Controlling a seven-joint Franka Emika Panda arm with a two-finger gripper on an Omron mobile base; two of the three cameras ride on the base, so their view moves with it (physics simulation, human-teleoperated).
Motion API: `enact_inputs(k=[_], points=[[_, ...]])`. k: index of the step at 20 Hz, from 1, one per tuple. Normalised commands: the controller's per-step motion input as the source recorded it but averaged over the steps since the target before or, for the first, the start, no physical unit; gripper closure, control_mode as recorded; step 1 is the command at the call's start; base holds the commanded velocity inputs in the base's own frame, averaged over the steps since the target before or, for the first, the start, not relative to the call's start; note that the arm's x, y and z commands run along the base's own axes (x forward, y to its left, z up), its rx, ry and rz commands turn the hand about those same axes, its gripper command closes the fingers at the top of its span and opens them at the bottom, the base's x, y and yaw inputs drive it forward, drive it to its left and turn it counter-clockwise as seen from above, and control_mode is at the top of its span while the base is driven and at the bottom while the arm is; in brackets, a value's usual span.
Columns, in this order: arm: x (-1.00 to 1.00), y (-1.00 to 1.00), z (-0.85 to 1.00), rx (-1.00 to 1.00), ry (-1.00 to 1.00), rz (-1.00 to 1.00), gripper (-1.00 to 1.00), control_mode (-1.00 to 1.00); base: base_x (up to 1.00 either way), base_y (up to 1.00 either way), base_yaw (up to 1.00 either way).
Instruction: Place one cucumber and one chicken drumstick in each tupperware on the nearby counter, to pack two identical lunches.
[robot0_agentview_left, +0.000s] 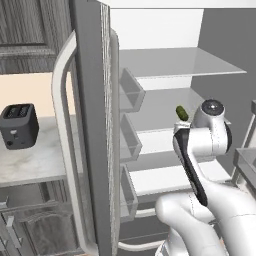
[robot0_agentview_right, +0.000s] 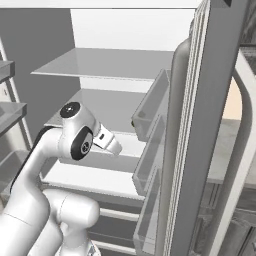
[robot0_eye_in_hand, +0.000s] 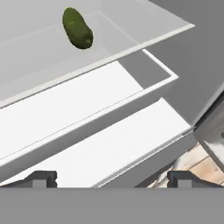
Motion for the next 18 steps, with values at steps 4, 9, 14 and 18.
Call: enact_inputs(k=[4,9,14,18], points=[[0.11,-0.15,0.74,-0.07,-0.13,0.11,-1.00,-1.00,0.00,0.00,0.00],[0.00,-0.19,0.66,-0.04,-0.25,0.20,-1.00,-1.00,0.00,0.00,0.00],[0.00,-0.09,0.23,0.00,-0.03,0.19,-1.00,-1.00,0.00,0.00,0.00],[0.50,0.00,-0.01,0.00,0.08,0.00,-1.00,-1.00,0.00,0.00,0.00]])
